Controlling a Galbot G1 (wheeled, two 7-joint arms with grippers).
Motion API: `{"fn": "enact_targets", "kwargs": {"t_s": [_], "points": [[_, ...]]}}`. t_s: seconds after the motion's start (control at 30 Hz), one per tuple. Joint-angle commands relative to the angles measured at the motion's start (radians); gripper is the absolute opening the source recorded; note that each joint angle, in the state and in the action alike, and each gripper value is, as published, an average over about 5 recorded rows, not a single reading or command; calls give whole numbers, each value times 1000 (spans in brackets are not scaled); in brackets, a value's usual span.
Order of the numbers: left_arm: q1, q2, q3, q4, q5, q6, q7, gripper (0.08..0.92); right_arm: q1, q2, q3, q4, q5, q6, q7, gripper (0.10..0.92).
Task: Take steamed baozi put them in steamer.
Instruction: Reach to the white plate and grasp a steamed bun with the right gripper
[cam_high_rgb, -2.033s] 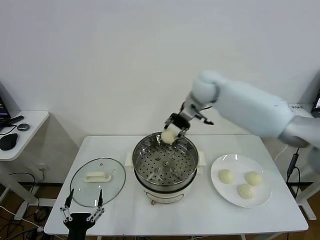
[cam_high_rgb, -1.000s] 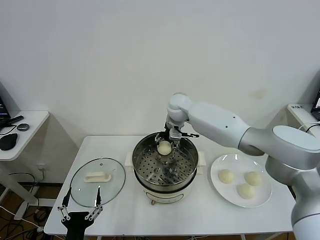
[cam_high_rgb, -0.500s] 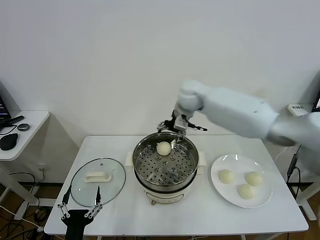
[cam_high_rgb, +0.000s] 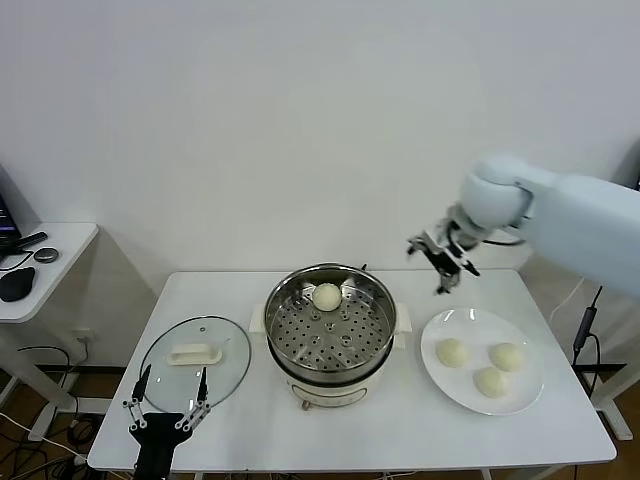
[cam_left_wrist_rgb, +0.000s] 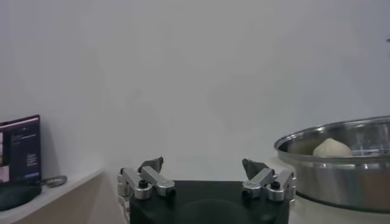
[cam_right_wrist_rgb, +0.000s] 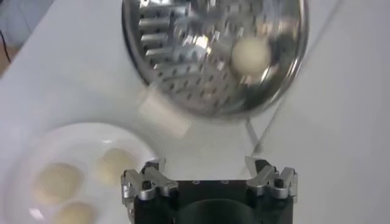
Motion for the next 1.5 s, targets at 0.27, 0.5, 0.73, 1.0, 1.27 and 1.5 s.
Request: {"fn": "enact_targets", "kwargs": {"t_s": [0.27,0.5,0.73,1.0,1.27,1.5], "points": [[-19,0,-11,14,0,-8,2,823,-496,-194,292,-37,-146,-79,23,823],[-8,-3,-30,16,0,-9,2,823,-648,-114,412,-186,-222,-21,31,823],[-7,-7,-40,13,0,-7,3,823,-703,-14,464,-282,-256,8,41,823],[0,-9,-44,17,1,-8,3,823,-717,74,486,-344,-268,16,53,823],[1,-12,-44,17,3,-9,2,823,-723,97,489,-361,-284,-10,47,795],[1,-14,-40,18,5,-10,1,823,-743,105,514,-367,-299,-30,50,674]]}}
